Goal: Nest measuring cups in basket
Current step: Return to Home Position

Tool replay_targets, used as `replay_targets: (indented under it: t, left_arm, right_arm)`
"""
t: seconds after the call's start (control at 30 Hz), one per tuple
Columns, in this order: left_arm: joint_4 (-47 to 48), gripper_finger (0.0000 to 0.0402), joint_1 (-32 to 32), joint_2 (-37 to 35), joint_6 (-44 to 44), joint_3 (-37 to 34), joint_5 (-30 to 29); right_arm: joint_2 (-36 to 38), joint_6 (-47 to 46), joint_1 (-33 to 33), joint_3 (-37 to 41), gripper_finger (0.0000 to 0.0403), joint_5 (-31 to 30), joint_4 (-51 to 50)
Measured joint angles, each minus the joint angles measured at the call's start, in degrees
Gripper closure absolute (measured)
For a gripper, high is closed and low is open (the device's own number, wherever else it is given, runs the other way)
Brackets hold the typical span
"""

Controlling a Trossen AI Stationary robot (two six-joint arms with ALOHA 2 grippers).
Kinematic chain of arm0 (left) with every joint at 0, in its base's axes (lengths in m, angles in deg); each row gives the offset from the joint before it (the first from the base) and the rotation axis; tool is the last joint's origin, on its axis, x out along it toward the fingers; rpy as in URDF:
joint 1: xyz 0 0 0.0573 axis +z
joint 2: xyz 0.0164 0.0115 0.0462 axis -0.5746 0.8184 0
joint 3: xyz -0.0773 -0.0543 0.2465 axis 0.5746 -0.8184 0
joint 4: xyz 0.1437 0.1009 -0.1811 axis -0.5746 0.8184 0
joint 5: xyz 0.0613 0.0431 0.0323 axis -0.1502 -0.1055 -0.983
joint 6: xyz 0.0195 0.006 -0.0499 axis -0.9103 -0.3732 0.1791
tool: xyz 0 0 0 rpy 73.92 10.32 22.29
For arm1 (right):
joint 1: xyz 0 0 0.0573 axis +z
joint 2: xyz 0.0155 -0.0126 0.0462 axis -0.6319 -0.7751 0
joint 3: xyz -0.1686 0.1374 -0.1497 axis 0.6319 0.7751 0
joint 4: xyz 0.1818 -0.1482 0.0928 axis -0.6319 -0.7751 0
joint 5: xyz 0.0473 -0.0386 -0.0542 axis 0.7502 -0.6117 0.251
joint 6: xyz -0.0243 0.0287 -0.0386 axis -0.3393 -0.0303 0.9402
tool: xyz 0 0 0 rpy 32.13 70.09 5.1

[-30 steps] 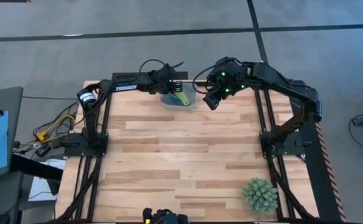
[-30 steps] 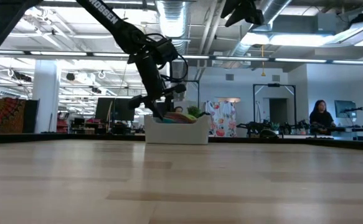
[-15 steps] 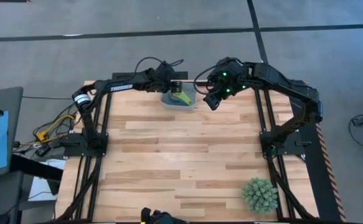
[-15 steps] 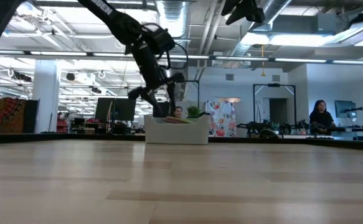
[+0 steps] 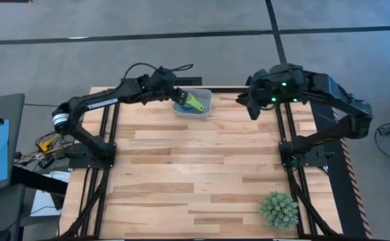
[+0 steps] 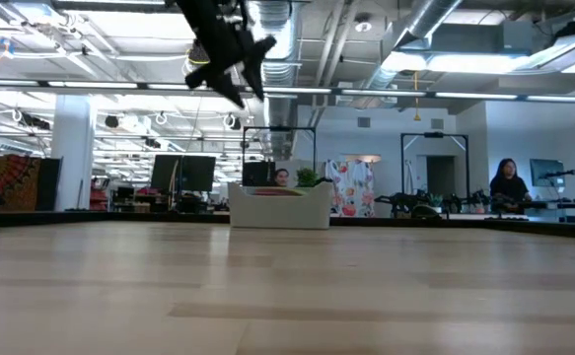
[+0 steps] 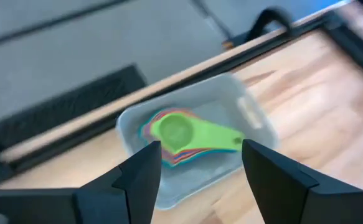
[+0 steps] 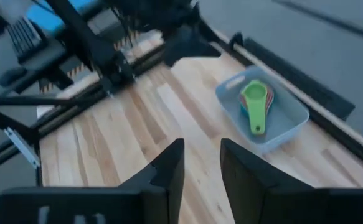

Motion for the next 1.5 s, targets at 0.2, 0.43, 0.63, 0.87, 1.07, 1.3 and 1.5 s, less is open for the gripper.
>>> replay_targets:
  t: [0.2, 0.43, 0.63, 0.87, 1.07, 1.3, 1.5]
  left_arm:
    - [-0.7, 0.0208, -5.63, -5.77, -3.35, 0.0, -0.48]
    - [-3.2, 0.0253, -12.68, -12.98, -6.11, -3.0, -5.22]
    - [-13.78, 0.0315, -20.66, -21.92, -6.21, -16.11, -6.2]
    - [-22.16, 0.0394, -29.48, -30.59, -13.26, -25.11, -0.59]
    - [-19.83, 0.0399, -34.97, -35.15, -18.96, -25.2, 0.35]
    - [-22.49, 0.0401, -40.71, -43.95, -23.84, -34.9, -6.67]
    - [-32.56, 0.0401, -38.89, -51.71, -26.08, -50.27, -0.71]
  right_arm:
    - [7.67, 0.59, 2.27, 10.41, 0.0306, 0.2, 10.42]
    - [15.53, 1.8, 9.21, 26.49, 0.0366, 1.04, 29.4]
    - [17.96, 1.92, 15.21, 36.76, 0.039, 7.2, 44.24]
    - [16.83, 1.84, 19.5, 38.81, 0.0376, 4.71, 36.21]
    - [18.81, 13.39, 21.84, 38.77, 0.0396, 1.38, 35.21]
    - [28.24, 23.6, 24.72, 41.94, 0.0397, -4.07, 35.67]
    - [33.76, 19.29, 24.72, 47.98, 0.0398, -13.45, 29.64]
